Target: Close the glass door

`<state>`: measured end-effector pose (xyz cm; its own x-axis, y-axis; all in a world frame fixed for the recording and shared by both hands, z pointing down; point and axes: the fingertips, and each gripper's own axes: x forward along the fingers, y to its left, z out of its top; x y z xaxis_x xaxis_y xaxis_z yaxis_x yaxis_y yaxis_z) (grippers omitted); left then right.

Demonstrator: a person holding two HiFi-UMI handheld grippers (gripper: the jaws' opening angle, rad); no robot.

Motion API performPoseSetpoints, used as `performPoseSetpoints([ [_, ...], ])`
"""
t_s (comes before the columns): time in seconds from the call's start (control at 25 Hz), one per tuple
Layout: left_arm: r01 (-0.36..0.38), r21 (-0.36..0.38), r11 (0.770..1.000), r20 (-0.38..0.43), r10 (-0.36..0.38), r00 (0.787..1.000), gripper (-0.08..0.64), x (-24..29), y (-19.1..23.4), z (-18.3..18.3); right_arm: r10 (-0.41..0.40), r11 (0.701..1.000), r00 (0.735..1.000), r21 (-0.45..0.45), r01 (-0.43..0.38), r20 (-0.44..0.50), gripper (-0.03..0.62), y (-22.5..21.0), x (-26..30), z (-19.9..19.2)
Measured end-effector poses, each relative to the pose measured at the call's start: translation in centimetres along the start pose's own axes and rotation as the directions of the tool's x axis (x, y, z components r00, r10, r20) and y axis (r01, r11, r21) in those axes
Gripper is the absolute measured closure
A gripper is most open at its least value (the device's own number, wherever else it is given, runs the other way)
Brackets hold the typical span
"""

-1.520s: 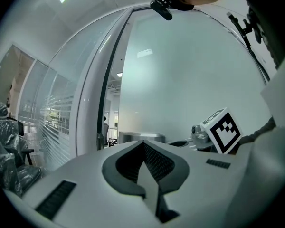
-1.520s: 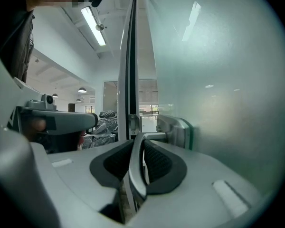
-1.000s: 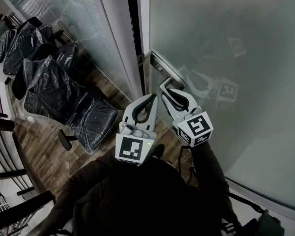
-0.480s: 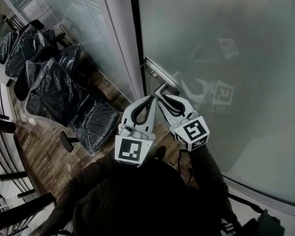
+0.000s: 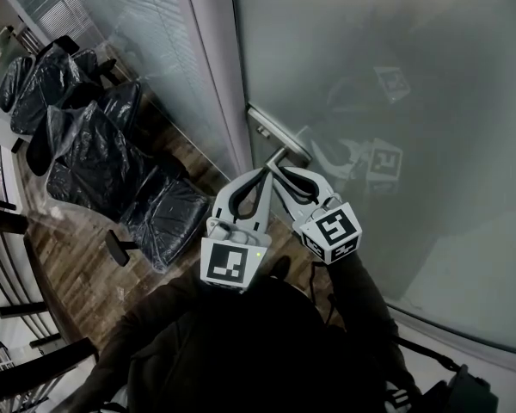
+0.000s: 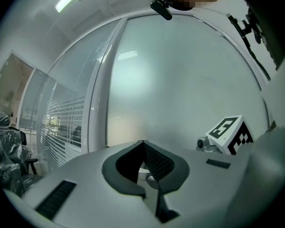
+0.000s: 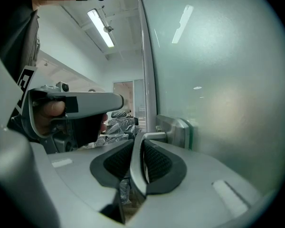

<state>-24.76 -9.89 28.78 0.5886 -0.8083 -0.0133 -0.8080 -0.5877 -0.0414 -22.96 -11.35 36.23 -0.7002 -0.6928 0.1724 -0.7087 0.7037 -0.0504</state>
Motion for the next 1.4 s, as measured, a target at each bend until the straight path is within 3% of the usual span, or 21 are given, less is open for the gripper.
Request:
performPoseSetpoints([
  [0.32, -0.027, 0.009, 1.000, -0.009, 0.027, 1.000, 0.563, -1.3, 0.6, 0.0, 0.000, 1.000, 1.000, -0.003, 0.000, -0.005, 0.526, -0.1, -0.1, 0.1],
  [0.56, -0.057, 0.027, 0.998, -0.007, 0.057, 0.998, 0.563, -1.9, 1.8, 0.0, -0.041, 0.984, 0.997, -0.174, 0.030, -0.061, 0.525, 0.4, -0.2, 0.4],
  [0.64, -0.057, 0.038, 0.998, -0.007, 0.058, 0.998, 0.563, -1.8, 2.0, -0.3, -0.039, 0.974, 0.999, -0.225, 0.034, -0.018, 0.525, 0.8, -0.5, 1.4],
  [0.72, -0.051, 0.049, 0.998, -0.003, 0.051, 0.999, 0.563, -1.7, 1.9, -0.6, -0.038, 0.970, 0.997, -0.237, 0.052, 0.067, 0.571, 1.1, -1.4, 3.4],
  [0.88, -0.061, 0.014, 0.998, 0.018, 0.061, 0.998, 0.563, -2.1, 2.2, 0.6, -0.067, 0.974, 0.989, -0.209, 0.093, 0.131, 0.575, 1.9, -3.9, 7.2],
  [1.04, -0.097, -0.046, 0.994, 0.032, 0.099, 0.995, 0.563, -3.1, 3.6, 1.0, -0.030, 0.978, 0.978, -0.196, 0.071, 0.206, 0.591, 4.0, -5.5, 10.6],
  [1.24, -0.113, -0.055, 0.992, 0.031, 0.115, 0.993, 0.563, -3.7, 4.0, 0.8, -0.048, 0.997, 0.970, -0.049, 0.061, 0.239, 0.591, 5.1, -6.1, 11.5],
  [1.4, -0.110, -0.092, 0.990, 0.034, 0.113, 0.993, 0.563, -3.5, 3.9, 1.9, -0.048, 0.999, 0.962, -0.005, 0.051, 0.271, 0.591, 5.3, -5.7, 12.3],
])
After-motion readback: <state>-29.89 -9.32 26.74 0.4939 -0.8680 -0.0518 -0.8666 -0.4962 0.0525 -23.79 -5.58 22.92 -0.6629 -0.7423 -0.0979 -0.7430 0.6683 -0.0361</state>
